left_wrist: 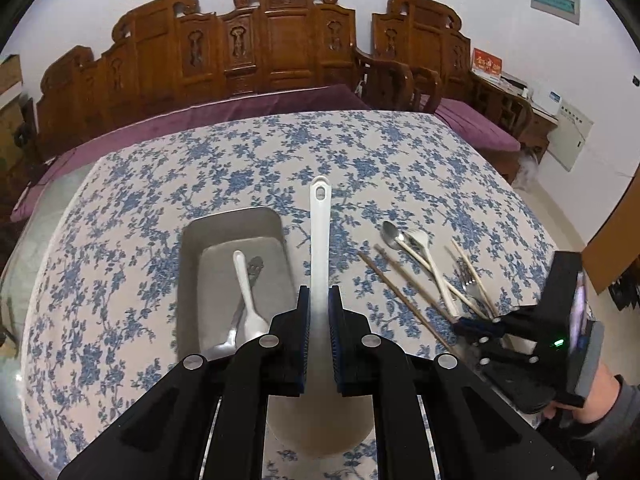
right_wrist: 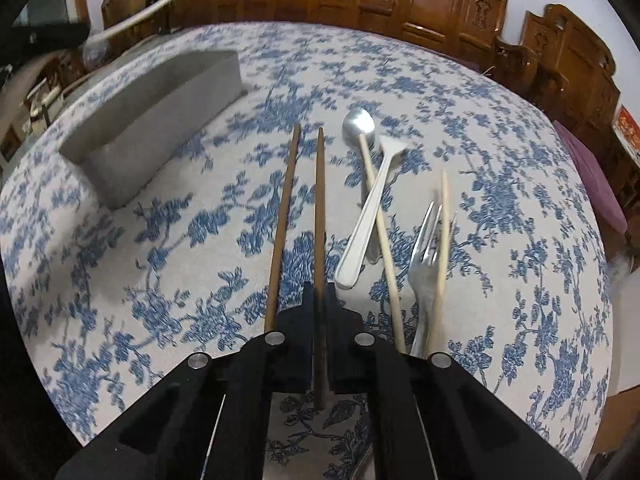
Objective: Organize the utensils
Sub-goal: 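Carry the white spoon into the tray and release it while the right lifts the chopstick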
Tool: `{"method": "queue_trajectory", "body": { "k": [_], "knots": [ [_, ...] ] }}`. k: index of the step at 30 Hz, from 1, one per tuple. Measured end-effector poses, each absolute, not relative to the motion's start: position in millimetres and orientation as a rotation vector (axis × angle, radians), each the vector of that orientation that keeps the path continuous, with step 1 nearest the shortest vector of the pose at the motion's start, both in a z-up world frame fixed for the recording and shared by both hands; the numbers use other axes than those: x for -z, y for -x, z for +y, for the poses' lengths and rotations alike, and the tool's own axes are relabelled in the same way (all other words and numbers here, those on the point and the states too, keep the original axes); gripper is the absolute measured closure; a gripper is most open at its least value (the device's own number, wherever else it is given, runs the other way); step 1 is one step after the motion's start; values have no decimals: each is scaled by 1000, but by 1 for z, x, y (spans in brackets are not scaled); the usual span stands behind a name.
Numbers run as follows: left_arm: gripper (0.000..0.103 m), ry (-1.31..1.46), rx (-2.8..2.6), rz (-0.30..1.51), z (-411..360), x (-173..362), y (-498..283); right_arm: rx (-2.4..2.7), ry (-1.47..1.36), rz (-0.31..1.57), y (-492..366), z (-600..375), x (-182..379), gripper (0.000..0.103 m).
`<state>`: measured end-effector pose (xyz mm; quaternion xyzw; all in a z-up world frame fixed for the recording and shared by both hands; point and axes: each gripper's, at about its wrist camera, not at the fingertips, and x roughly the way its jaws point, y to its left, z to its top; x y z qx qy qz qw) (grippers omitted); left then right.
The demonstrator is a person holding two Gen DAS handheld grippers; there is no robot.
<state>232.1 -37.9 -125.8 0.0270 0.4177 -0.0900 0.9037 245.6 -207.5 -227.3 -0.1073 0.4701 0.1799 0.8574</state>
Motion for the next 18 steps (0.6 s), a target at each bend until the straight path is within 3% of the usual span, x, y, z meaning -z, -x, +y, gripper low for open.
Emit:
{"method": "queue_trajectory", "body": {
  "k": [18],
  "knots": [
    [95,-27,79,932,19,154,-262,-496,90,846,-235,-165,151,97]
  ]
}}
